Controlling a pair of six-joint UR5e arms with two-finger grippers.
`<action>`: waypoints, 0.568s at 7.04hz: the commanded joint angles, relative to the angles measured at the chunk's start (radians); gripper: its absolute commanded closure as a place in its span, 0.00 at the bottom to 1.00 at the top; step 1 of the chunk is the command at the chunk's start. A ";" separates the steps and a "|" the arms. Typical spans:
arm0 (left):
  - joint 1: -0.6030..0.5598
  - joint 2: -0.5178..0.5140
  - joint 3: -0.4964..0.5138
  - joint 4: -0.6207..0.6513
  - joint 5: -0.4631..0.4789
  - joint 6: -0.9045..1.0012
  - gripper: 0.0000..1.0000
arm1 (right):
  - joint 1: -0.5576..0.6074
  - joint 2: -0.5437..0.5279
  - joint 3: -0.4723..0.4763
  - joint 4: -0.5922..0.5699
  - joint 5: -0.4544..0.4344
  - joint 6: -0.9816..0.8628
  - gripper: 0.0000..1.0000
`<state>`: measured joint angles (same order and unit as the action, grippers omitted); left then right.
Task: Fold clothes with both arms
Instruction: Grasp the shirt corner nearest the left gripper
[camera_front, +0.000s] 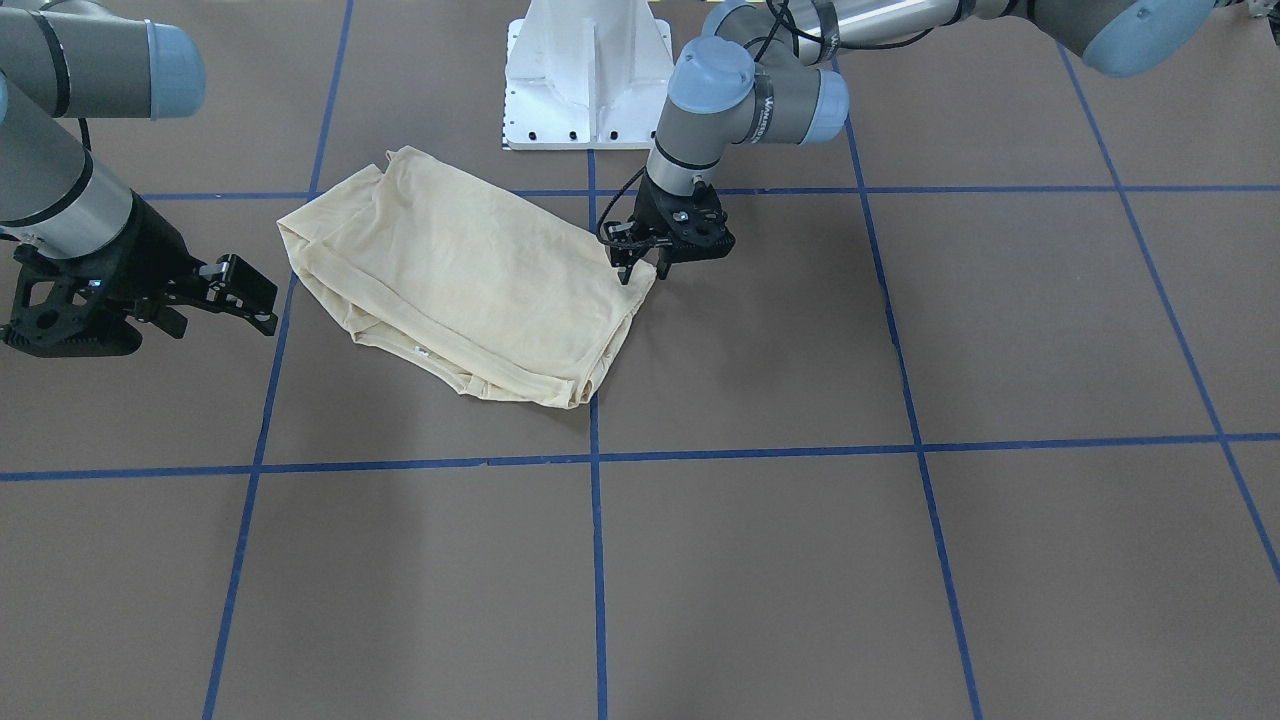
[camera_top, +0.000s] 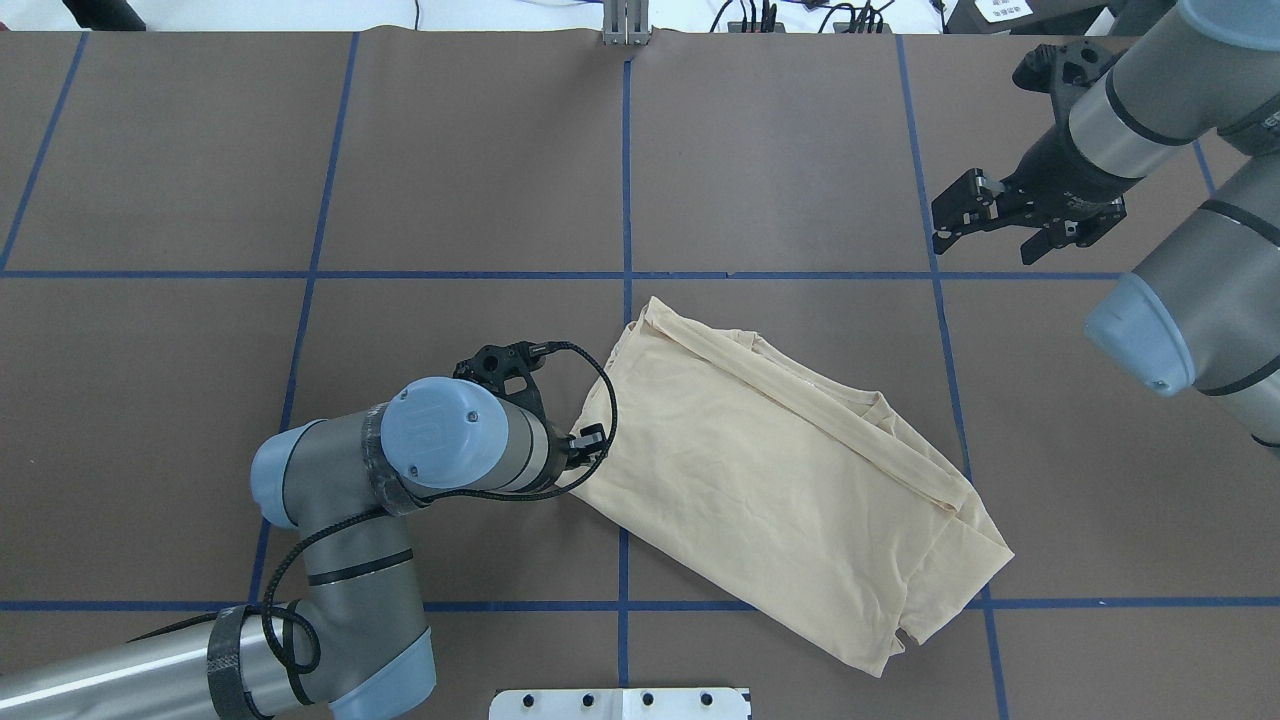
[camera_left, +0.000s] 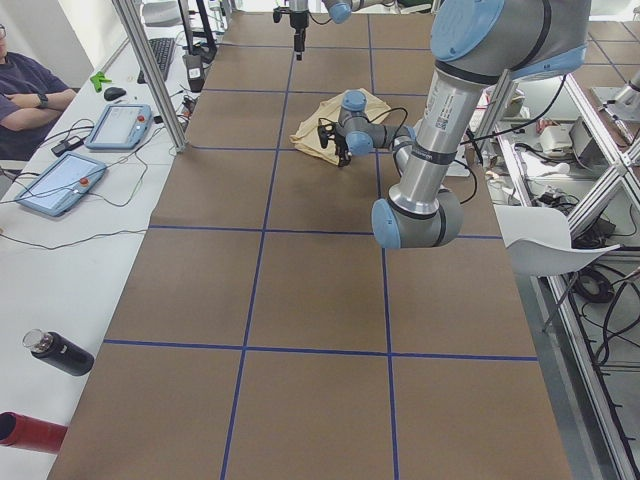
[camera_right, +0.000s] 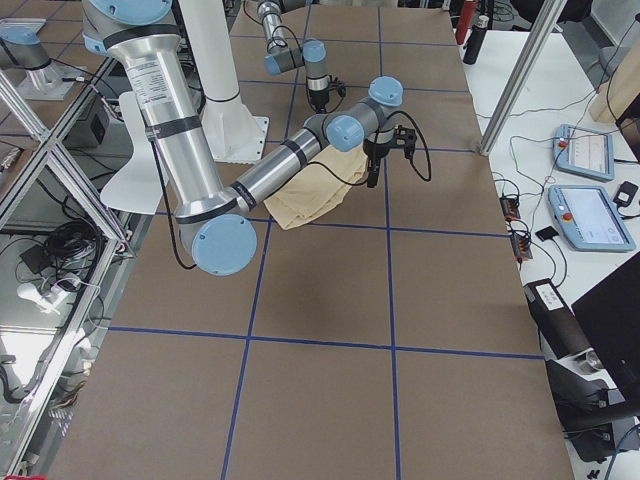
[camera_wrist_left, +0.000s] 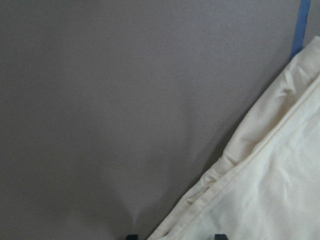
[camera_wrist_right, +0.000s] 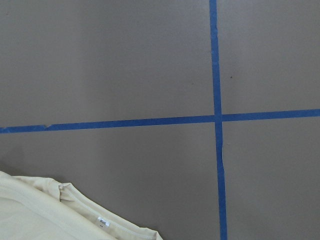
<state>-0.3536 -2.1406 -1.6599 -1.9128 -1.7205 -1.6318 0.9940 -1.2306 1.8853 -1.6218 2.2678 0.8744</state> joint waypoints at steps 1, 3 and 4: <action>0.004 -0.002 0.002 -0.002 -0.001 0.000 0.82 | 0.000 -0.001 -0.002 -0.001 -0.001 -0.002 0.00; 0.004 -0.005 -0.015 -0.002 -0.002 -0.002 1.00 | 0.008 -0.001 -0.008 -0.001 -0.001 -0.003 0.00; 0.004 -0.005 -0.024 -0.002 -0.032 -0.009 1.00 | 0.012 0.000 -0.011 -0.001 0.001 -0.003 0.00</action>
<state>-0.3499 -2.1447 -1.6739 -1.9143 -1.7295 -1.6351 1.0009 -1.2315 1.8780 -1.6225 2.2675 0.8716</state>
